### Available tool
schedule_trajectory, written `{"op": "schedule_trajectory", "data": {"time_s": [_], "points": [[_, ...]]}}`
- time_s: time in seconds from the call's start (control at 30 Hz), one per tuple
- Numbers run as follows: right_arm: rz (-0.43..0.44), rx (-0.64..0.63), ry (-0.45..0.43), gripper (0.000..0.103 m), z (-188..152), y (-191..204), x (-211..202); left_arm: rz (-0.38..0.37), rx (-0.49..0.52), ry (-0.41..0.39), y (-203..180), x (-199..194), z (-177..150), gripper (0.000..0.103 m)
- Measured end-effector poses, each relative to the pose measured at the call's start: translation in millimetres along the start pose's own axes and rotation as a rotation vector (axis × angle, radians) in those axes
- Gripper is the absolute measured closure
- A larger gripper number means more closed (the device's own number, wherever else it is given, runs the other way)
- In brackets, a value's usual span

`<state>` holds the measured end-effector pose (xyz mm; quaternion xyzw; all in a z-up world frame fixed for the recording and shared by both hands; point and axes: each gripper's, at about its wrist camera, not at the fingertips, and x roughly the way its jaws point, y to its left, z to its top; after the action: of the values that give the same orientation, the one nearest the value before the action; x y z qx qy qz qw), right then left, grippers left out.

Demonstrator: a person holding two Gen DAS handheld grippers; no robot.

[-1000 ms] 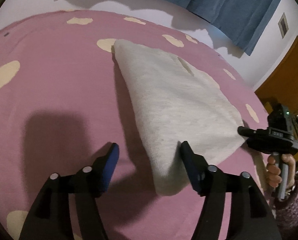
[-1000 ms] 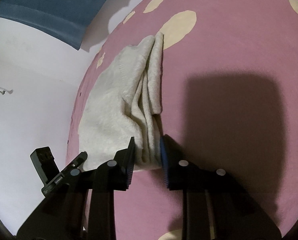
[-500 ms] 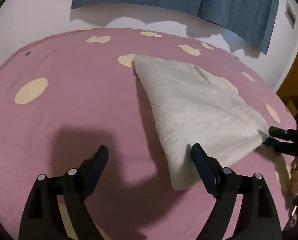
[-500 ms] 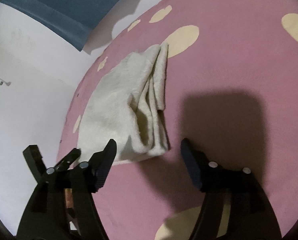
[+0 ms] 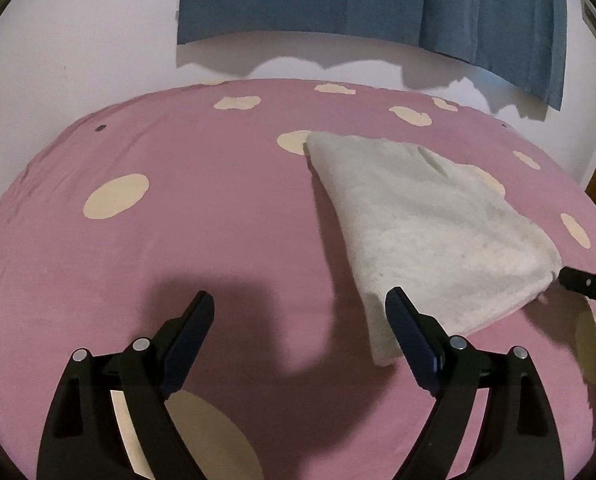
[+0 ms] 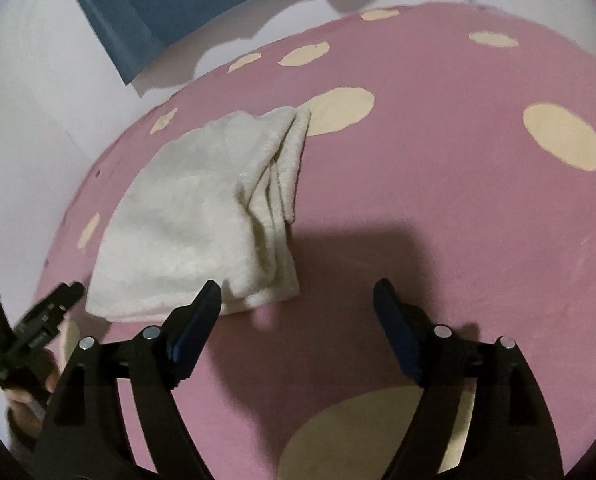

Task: Fold small clothes

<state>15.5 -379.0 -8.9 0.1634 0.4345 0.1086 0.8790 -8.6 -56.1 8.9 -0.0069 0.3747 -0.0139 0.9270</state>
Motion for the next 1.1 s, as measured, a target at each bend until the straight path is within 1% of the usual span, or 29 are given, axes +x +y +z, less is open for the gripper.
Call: {"op": "schedule_trajectory", "data": {"time_s": [0.1, 0.2, 0.3, 0.47, 0.67, 0.8, 0.87, 1.03, 1.1], "points": [[-0.043, -0.054, -0.017, 0.020, -4.2, 11.1, -2.5, 0.007, -0.017, -0.008, 1.7, -3.4, 1.3, 0.017], [-0.074, -0.107, -0.045, 0.015, -5.9, 20.4, -5.3, 0.049, -0.025, -0.051, 1.3, -11.2, 0.8, 0.017], [-0.101, -0.137, -0.080, 0.013, -6.7, 26.3, -9.6, 0.076, -0.028, -0.082, 1.9, -16.3, 1.3, 0.017], [-0.127, -0.147, -0.097, 0.012, -6.7, 27.4, -11.9, 0.077, -0.048, -0.079, 3.6, -16.1, 1.7, 0.016], [-0.146, -0.151, -0.106, 0.012, -9.1, 30.7, -15.1, 0.078, -0.051, -0.062, 1.7, -13.2, 0.1, 0.016], [-0.157, -0.160, -0.127, 0.012, -9.0, 32.3, -18.8, 0.076, -0.050, -0.059, 1.4, -13.9, 0.7, 0.016], [-0.162, -0.164, -0.137, 0.012, -9.0, 32.8, -20.4, 0.079, -0.049, -0.061, 1.4, -14.8, 1.0, 0.016], [-0.163, -0.162, -0.138, 0.012, -5.8, 29.5, -20.2, 0.057, -0.073, -0.055, 5.2, -14.9, 2.1, 0.017], [-0.162, -0.158, -0.137, 0.012, -4.9, 28.4, -20.0, 0.063, -0.079, -0.064, 6.2, -15.8, 2.1, 0.016]]}}
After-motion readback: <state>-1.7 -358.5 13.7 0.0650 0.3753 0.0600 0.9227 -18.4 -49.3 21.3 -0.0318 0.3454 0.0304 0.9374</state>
